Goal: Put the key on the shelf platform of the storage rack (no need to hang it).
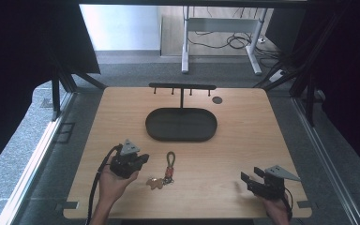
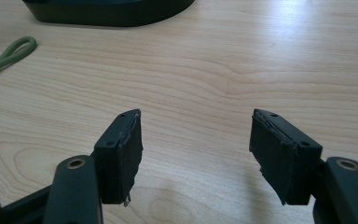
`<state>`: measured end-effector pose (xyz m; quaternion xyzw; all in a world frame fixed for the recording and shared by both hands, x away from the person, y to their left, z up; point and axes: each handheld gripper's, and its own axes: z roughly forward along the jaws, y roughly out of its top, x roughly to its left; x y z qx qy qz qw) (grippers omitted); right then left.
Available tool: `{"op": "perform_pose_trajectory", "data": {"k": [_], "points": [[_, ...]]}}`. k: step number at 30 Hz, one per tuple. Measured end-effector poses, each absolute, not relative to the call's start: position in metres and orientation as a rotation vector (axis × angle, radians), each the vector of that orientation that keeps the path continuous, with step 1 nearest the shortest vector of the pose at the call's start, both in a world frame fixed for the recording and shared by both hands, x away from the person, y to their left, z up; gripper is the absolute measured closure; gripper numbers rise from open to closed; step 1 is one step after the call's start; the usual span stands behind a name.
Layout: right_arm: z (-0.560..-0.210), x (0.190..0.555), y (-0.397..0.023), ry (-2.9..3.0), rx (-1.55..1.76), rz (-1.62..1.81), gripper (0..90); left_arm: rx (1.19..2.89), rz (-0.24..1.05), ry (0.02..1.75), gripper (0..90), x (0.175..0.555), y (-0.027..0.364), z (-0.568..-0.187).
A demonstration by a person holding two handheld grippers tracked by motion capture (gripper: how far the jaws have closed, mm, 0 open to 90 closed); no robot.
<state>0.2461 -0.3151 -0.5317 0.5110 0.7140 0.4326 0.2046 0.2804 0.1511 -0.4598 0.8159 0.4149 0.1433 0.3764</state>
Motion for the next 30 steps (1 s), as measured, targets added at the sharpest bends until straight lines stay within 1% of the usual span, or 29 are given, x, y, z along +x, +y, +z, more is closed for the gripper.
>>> {"op": "perform_pose_trajectory", "data": {"k": [9,14,21,30], "points": [[-0.529,0.242,-0.302,2.011,1.374,1.175,35.2,2.105,0.391,1.02,90.0,0.287,0.143,-0.452],[-0.531,0.241,-0.303,2.008,1.375,1.173,35.6,2.129,0.403,1.014,90.0,0.291,0.134,-0.452],[-0.533,0.242,-0.311,1.98,1.424,1.189,36.2,2.168,0.405,1.022,89.9,0.3,0.127,-0.459],[-0.536,0.243,-0.306,1.992,1.409,1.169,36.3,2.214,0.4,1.036,90.0,0.315,0.118,-0.477]]}}
